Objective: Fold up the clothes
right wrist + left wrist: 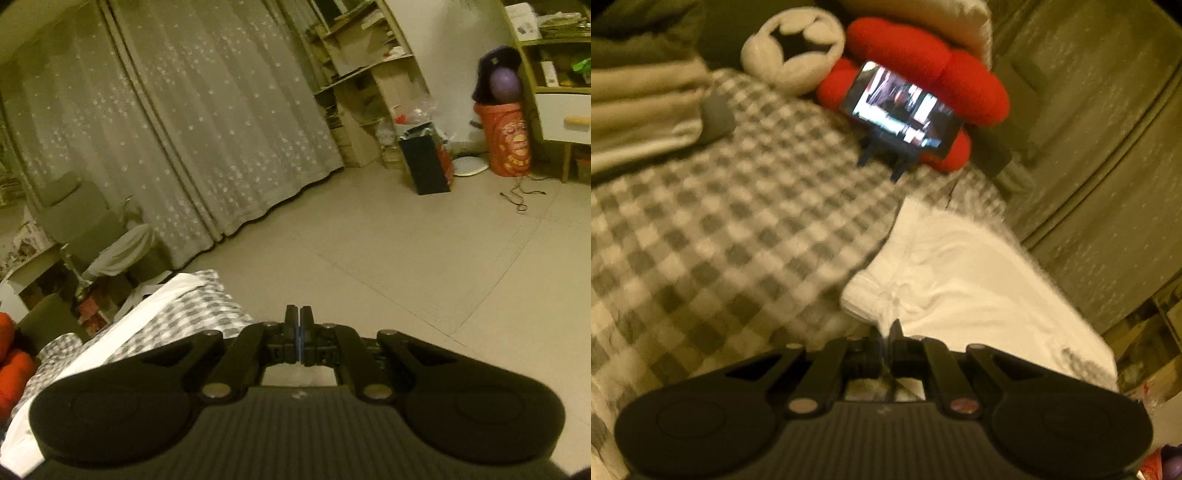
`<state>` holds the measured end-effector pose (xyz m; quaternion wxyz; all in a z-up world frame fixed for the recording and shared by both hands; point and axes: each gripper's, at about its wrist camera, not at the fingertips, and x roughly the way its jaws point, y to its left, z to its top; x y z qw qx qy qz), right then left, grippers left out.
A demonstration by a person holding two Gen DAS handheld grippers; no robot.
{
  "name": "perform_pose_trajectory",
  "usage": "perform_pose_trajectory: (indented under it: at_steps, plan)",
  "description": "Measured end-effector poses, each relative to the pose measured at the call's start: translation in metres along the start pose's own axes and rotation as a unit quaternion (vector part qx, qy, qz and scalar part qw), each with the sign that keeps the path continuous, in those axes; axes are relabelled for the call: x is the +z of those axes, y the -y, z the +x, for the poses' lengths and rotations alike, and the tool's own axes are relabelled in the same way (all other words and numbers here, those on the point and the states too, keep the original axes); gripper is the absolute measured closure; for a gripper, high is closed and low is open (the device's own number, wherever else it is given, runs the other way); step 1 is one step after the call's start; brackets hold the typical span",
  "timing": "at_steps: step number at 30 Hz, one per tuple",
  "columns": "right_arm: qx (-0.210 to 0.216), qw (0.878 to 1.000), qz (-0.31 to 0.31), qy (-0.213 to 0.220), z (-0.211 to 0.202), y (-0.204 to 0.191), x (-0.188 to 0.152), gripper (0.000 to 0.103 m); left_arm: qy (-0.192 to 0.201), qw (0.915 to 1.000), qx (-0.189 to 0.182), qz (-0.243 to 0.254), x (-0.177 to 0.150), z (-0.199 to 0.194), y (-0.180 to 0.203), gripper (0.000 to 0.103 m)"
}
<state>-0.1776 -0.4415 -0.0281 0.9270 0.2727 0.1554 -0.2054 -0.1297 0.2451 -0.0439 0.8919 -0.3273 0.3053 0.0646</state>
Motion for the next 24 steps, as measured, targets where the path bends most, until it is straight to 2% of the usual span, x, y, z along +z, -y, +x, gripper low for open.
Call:
perform_pose_trajectory:
  at_steps: [5,8,9,13,14,19,21,24]
  plan:
    - [-0.005,1.000,-0.018,-0.025,0.008,0.005,-0.015,0.101,-0.008,0.9999,0.006,0.010,-0.004,0.003,0.000,0.094]
    - [0.003,0.999,-0.026,-0.035,0.013,0.003,-0.018,0.101,-0.008,0.9998,0.008,0.017,-0.005,0.000,0.000,0.072]
    - [0.005,0.999,-0.028,-0.037,0.014,0.003,-0.018,0.101,-0.006,0.9998,0.008,0.019,-0.004,-0.003,-0.001,0.068]
    - [0.009,0.998,-0.035,-0.045,0.013,0.006,-0.015,0.100,-0.006,1.0000,0.007,0.003,-0.003,-0.014,-0.009,0.067]
    - [0.007,0.998,-0.040,-0.043,0.011,0.006,-0.013,0.094,-0.002,0.9999,0.012,-0.005,-0.001,-0.017,-0.012,0.066]
    - [-0.002,0.997,-0.076,-0.022,0.003,-0.009,-0.006,0.092,0.026,0.9981,0.056,0.004,0.012,-0.023,-0.011,0.066]
    - [0.020,0.994,-0.102,-0.026,0.006,-0.027,-0.008,0.092,0.031,0.9976,0.062,0.011,0.018,-0.019,-0.007,0.066]
    - [0.081,0.985,-0.137,-0.062,0.020,-0.068,-0.016,0.091,0.031,0.9970,0.060,0.037,0.027,-0.005,0.006,0.064]
